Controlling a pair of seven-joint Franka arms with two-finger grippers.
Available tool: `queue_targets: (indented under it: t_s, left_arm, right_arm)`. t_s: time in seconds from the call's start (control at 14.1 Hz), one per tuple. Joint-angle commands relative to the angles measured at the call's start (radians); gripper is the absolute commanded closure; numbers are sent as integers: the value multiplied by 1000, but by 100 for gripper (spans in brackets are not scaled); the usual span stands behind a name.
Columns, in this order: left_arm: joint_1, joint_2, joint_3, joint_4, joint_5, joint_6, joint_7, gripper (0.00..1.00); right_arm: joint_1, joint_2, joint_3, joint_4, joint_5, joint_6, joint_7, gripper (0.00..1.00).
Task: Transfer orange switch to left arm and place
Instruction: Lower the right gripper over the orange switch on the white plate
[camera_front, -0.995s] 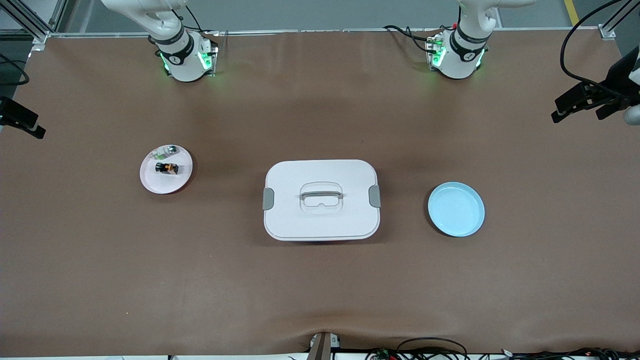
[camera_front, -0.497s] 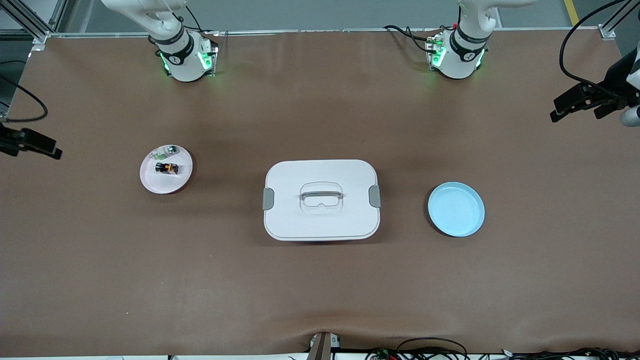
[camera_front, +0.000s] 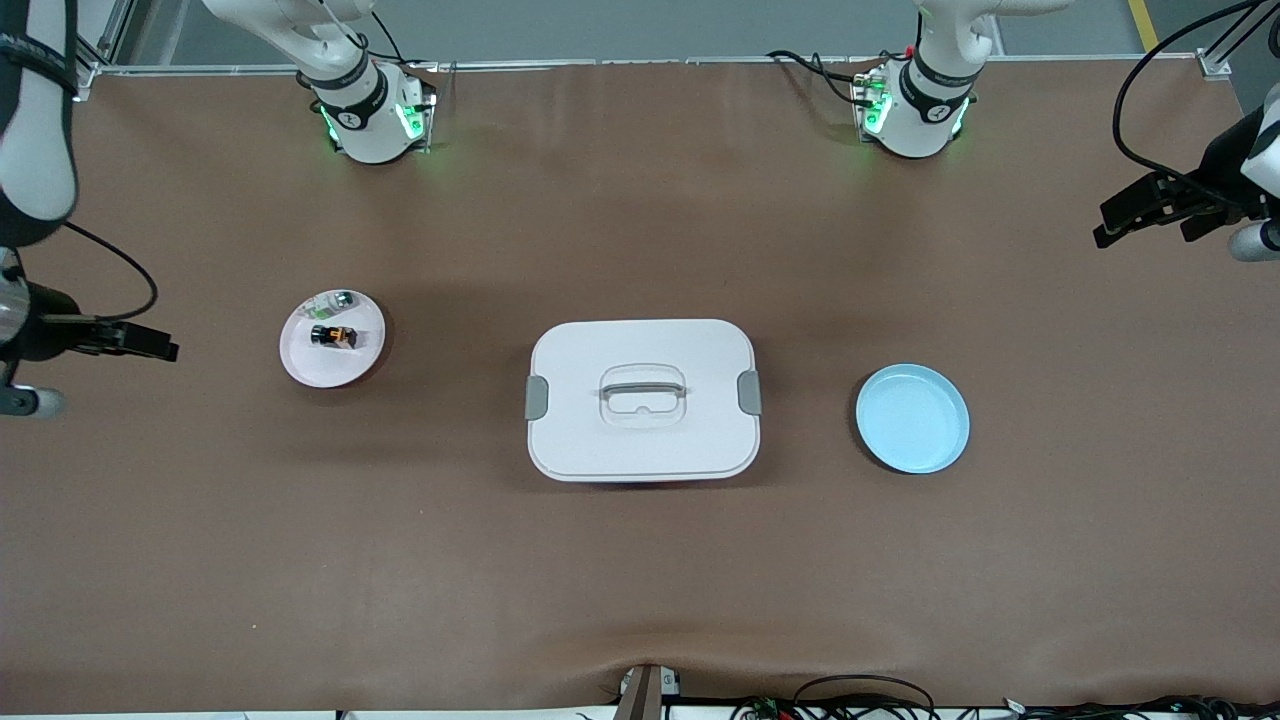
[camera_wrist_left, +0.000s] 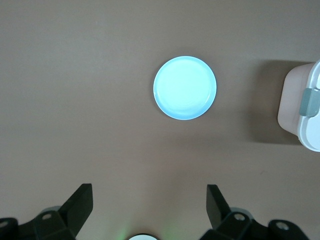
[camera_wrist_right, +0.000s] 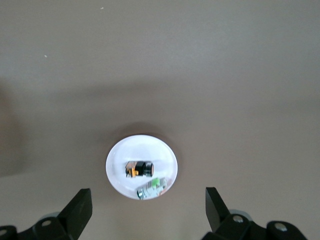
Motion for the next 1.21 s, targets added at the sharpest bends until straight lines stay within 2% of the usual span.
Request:
queue_targets:
  t_s: [0.0,0.14,0.28,0.64,0.78,1.14]
  left_arm:
    - [4,3,-1,2,-16,-14,12,0]
    - [3,3,-1,2,-16,-14,12,0]
    - [3,3,-3,3,-16,-14,12,0]
    - [1,5,-3,2,-16,-14,12,0]
    - [1,5,-3,0,-16,-14,12,0]
    - [6,5,-3,-3,-16,-14,14,0]
  right_arm:
    - [20,-53,5,-176,1,122,4,0]
    - [43,-64,5,-246,1,162,5,0]
    - [60,-96,5,-360,-2,267,13,0]
    - [85,-136,5,-690,-16,647,9,0]
    - [95,-128,4,-747,-21,728,7,0]
    - [99,-127,4,-828,-22,826,12,0]
